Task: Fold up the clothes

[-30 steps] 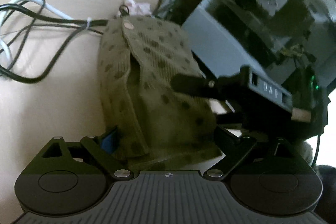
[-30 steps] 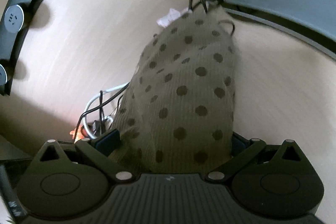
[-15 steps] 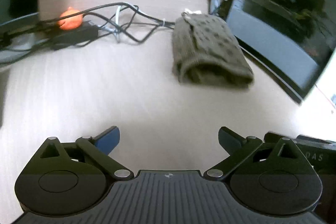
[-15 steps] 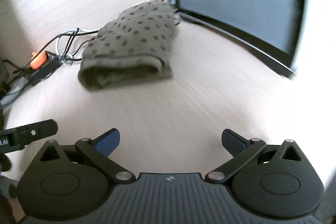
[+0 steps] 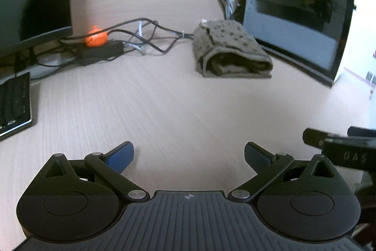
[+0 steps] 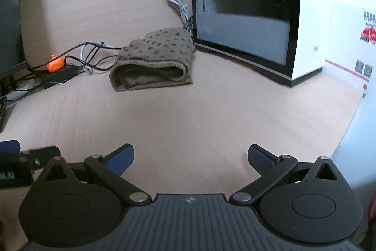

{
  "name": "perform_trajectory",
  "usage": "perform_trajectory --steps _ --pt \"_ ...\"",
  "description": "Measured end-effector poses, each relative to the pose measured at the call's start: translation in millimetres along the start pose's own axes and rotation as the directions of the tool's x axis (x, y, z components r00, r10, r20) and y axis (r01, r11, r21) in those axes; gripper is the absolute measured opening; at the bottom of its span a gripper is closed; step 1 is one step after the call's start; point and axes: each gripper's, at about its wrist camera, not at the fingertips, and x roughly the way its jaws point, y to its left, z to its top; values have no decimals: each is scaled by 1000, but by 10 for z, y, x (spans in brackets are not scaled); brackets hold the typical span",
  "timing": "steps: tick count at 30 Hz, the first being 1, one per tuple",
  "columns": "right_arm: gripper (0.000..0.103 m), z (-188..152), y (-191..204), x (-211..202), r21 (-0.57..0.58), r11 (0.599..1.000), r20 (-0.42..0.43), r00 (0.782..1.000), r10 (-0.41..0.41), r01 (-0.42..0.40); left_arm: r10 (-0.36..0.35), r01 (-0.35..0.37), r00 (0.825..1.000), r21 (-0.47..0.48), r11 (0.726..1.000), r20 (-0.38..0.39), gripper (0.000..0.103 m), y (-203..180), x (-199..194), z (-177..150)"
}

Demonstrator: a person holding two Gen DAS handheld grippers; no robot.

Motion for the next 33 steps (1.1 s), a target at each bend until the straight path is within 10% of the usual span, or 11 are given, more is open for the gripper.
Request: perform_trajectory --steps 33 --pt "103 -140 44 -75 7 1000 -39 999 18 -17 -23 22 999 -56 998 -22 102 106 30 -23"
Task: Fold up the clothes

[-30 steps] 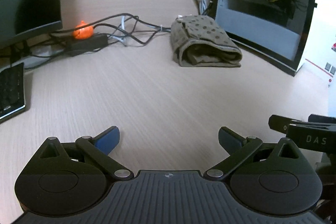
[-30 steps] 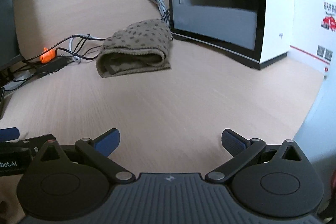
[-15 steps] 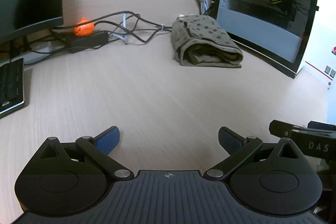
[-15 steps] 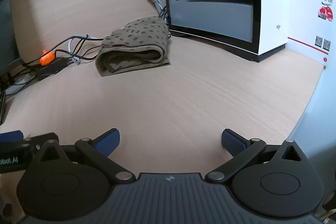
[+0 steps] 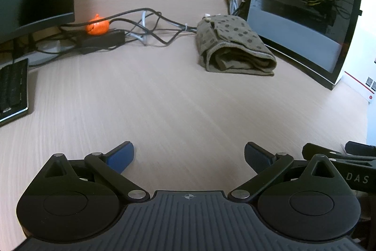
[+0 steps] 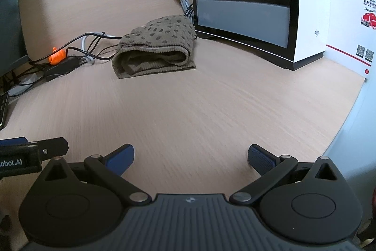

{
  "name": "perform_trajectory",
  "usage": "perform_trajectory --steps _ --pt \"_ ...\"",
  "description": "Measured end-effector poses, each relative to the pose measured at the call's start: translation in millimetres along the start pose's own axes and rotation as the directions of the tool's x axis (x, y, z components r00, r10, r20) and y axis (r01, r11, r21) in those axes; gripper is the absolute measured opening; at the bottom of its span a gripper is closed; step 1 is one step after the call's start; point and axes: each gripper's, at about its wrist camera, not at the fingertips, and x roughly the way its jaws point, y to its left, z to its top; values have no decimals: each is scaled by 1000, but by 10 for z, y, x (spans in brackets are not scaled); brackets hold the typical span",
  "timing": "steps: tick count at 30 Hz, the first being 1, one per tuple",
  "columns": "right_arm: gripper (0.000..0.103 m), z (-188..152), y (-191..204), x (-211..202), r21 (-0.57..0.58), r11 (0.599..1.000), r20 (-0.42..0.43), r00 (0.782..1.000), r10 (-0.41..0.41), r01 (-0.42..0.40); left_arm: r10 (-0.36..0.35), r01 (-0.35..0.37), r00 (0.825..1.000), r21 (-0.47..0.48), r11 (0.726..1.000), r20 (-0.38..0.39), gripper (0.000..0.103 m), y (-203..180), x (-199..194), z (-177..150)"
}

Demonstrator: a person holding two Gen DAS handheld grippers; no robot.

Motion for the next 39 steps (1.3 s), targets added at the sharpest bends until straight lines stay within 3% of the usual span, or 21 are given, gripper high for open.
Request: perform_trajectory --steps 39 --pt "103 -11 7 -3 -13 1000 0 1000 3 -3 5 -5 1000 -2 1000 -4 102 18 -1 11"
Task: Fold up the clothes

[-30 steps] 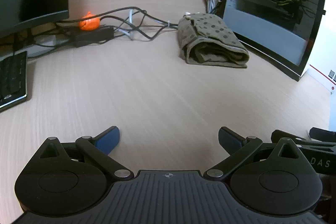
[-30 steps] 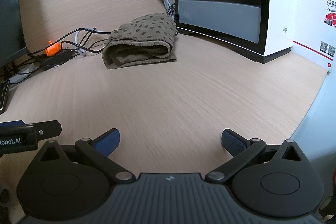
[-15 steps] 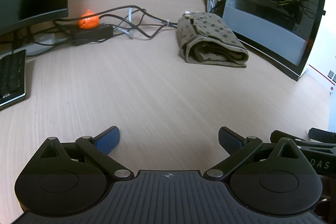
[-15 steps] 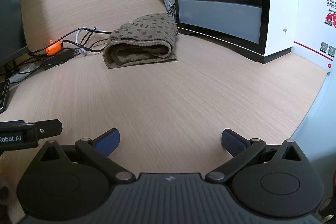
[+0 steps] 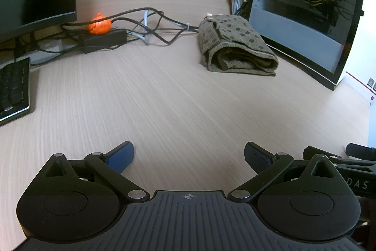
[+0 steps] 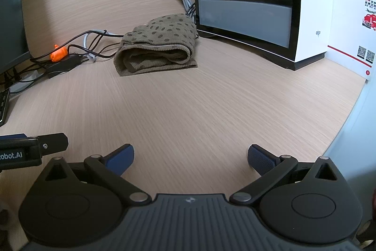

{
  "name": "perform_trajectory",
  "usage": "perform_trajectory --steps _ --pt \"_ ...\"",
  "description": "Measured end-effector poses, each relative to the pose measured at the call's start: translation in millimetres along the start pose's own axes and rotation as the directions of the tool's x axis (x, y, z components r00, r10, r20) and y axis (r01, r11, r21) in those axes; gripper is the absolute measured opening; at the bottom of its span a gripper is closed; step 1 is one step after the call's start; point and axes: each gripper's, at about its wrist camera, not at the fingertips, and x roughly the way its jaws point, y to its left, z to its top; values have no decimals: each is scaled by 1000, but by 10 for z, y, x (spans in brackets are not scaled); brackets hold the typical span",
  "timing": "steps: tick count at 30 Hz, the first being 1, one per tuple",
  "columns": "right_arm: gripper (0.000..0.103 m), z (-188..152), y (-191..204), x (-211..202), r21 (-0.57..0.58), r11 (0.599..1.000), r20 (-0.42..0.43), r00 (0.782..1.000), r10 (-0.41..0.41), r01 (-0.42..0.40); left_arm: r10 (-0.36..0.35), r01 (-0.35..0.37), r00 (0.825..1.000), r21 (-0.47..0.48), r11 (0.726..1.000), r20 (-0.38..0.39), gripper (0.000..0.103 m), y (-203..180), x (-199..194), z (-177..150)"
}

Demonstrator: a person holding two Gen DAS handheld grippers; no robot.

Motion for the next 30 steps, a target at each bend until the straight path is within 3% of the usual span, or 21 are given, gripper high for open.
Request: perform_trajectory --steps 14,30 --pt "103 57 -47 -23 21 1000 -2 1000 4 -4 8 -8 1000 13 1000 -2 102 1 -24 13" --pt "103 20 -110 -151 -39 999 22 999 -28 29 21 -21 1000 29 999 1 103 -120 -123 110"
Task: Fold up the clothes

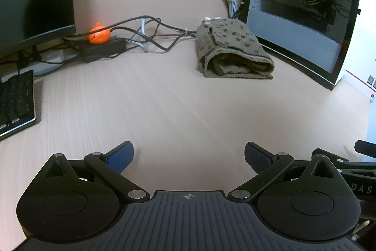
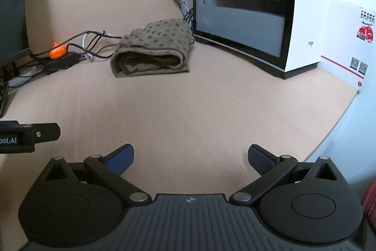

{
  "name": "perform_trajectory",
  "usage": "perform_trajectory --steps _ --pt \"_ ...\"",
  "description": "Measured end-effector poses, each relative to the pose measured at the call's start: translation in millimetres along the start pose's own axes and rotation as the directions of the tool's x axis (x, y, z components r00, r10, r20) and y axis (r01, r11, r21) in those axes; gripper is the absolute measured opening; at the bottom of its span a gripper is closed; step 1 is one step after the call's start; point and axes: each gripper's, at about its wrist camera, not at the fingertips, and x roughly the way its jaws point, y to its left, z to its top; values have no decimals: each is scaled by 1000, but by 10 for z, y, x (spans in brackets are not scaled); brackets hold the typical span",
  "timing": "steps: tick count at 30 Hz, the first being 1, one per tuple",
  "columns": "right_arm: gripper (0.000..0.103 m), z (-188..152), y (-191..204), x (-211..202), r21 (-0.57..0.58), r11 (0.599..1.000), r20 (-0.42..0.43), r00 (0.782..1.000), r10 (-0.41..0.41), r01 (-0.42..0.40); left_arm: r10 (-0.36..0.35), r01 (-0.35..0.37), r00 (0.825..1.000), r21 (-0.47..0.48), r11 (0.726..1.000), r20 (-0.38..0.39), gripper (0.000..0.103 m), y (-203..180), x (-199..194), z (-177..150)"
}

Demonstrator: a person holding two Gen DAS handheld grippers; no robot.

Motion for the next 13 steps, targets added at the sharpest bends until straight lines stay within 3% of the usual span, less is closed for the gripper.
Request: perform_trajectory --steps 7,13 --pt "103 49 -71 28 3 1000 -18 1000 -2 2 1 -1 1000 5 1000 -18 103 -83 51 74" --pt "103 178 -181 114 -1 998 -84 994 66 -67 -13 13 1000 -5 1000 -28 103 -151 158 105"
